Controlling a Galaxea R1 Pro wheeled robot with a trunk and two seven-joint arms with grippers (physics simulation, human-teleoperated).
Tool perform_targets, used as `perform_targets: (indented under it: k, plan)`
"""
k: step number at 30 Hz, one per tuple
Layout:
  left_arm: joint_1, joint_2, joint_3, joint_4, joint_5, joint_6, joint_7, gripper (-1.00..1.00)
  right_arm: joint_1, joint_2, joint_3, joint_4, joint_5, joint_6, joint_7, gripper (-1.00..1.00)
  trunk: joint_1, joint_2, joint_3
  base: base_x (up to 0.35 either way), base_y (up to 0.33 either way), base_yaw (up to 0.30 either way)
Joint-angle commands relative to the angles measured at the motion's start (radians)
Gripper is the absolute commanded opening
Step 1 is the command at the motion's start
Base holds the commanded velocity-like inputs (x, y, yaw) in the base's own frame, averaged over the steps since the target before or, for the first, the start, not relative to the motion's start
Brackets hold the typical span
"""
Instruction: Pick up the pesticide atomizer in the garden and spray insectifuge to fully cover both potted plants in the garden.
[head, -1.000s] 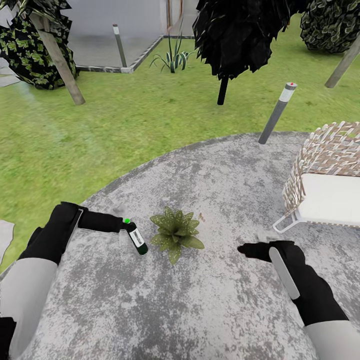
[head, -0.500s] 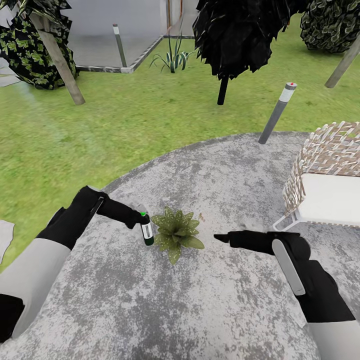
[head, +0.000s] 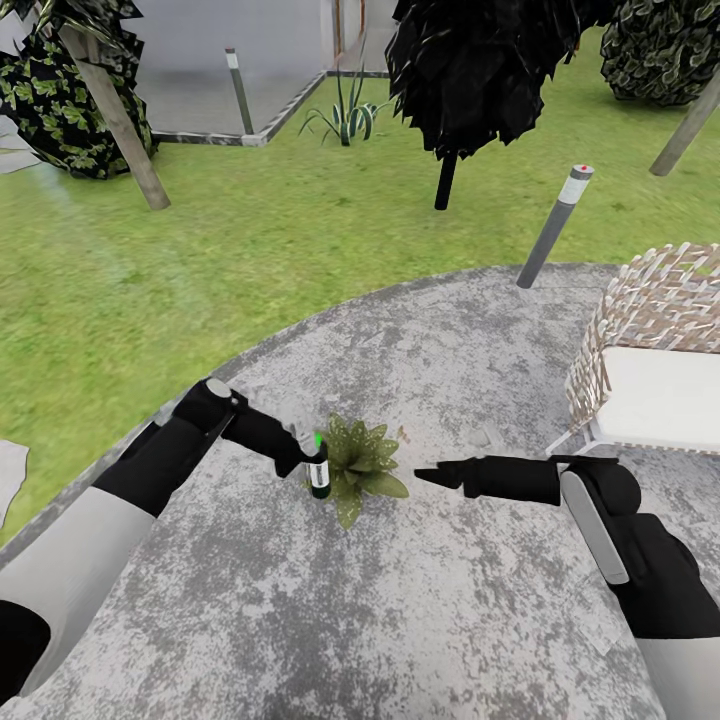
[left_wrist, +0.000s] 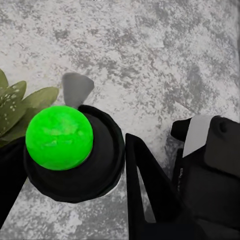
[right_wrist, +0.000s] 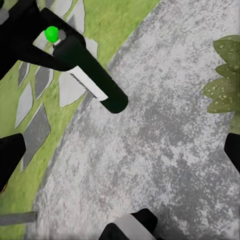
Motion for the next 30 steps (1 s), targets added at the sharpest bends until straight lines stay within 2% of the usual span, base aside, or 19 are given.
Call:
perform_targets:
  k: [1,3,5,6,15,18,20,21,24,26,30]
  plan:
    - [0.000,0.001,-0.003,-0.001,-0.004,-0.004,-0.017,-1.00,-0.001,-0.001,0.000,-0.001,0.002,0.004,0.003,1.00,0.000,0.000,-0.001,0.000,0.000,0.000]
    - [0.000,0.002,-0.003,0.002,-0.004,-0.066,-0.072,-1.00,-0.001,-0.001,0.000,-0.001,0.002,0.004,0.003,1.00,0.000,0.000,-0.001,0.000,0.000,0.000]
    - [0.000,0.003,0.001,0.006,-0.002,-0.106,-0.100,-1.00,-0.001,-0.001,-0.001,-0.001,0.002,0.004,0.003,1.00,0.000,0.000,-0.001,0.000,0.000,0.000]
    - [0.000,0.003,0.002,0.007,-0.002,-0.129,-0.109,-1.00,-0.001,-0.001,-0.001,-0.001,0.002,0.004,0.003,-1.00,0.000,0.000,-0.001,0.000,0.000,0.000]
    - [0.000,0.003,0.000,0.009,-0.005,-0.199,-0.118,-1.00,-0.001,0.001,0.000,-0.001,0.002,0.003,0.003,-1.00,0.000,0.000,-0.001,0.000,0.000,0.000]
    - [0.000,-0.001,-0.003,0.044,-0.006,-0.232,-0.113,-1.00,-0.001,0.003,0.001,0.000,0.006,0.003,0.002,-1.00,0.000,0.000,-0.001,0.000,0.000,0.000]
    - [0.000,-0.019,-0.005,0.099,-0.008,-0.237,-0.111,-1.00,-0.001,0.004,0.003,0.001,0.009,0.003,0.002,-1.00,0.000,0.000,-0.001,0.000,0.000,0.000]
    - [0.000,-0.045,-0.006,0.132,-0.011,-0.239,-0.110,-1.00,-0.001,0.006,0.004,0.001,0.010,0.003,0.002,-1.00,0.000,0.000,-0.001,0.000,0.000,0.000]
    - [-0.001,-0.074,-0.009,0.153,-0.014,-0.237,-0.107,-1.00,-0.001,0.010,0.006,0.001,0.011,0.003,0.001,-1.00,0.000,0.000,-0.001,0.000,0.000,0.000]
    - [-0.002,-0.101,-0.029,0.156,-0.024,-0.233,-0.106,-1.00,-0.001,0.011,0.006,0.001,0.012,0.003,-0.001,-1.00,0.000,0.000,-0.001,0.000,0.000,0.000]
    - [-0.003,-0.116,-0.044,0.157,-0.046,-0.225,-0.104,-1.00,-0.001,0.013,0.006,0.001,0.012,0.003,-0.002,-1.00,0.000,0.000,-0.001,0.000,0.000,0.000]
